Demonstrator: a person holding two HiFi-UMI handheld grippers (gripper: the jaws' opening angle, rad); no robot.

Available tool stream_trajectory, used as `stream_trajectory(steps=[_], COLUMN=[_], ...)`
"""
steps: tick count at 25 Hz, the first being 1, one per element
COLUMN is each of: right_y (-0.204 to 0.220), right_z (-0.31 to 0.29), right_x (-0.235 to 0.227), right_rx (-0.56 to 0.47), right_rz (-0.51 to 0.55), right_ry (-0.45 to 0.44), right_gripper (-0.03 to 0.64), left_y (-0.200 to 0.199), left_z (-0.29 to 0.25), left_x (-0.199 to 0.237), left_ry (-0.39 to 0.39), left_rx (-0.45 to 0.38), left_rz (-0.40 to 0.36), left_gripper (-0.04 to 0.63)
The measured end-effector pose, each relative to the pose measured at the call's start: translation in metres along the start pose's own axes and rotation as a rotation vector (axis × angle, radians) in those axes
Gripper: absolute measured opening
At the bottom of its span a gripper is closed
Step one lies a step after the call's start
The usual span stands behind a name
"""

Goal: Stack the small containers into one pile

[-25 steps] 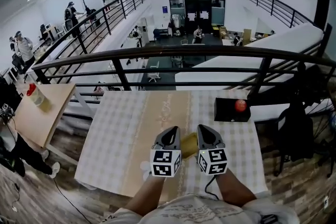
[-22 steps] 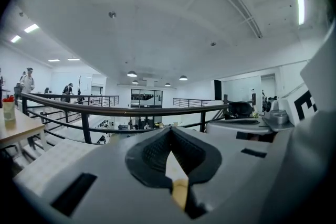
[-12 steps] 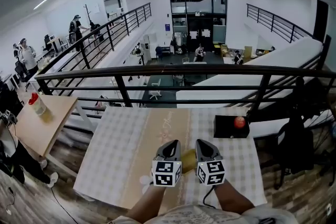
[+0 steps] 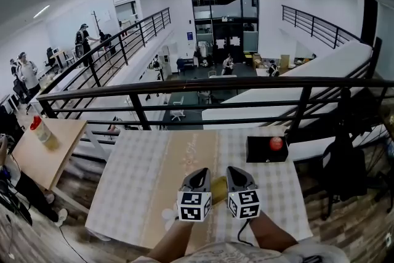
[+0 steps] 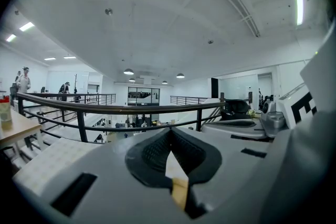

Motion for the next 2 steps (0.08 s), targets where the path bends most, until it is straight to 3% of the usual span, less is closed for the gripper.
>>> stream_trajectory(steps=[2], right_y=[-0.0019], right_z=[0.0013], right_x=[0.0019], right_rx=[0.003], right_rz=[0.005], right_ry=[-0.001], right_gripper=[0.002], left_y=[-0.0025], left_z=[0.0028], left_x=[0.0003], left_ry=[0.003], left_rx=[0.001], left_rz=[0.002], left_gripper=[0.008])
Point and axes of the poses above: the fingertips, and each gripper's own axes: z backward along the fingers, x to its left, y out of its underside, the point moved 10 cm from there along z, backward along the fingers, and after that the axes turned 9 degrees about x, right-handed, at the moved point
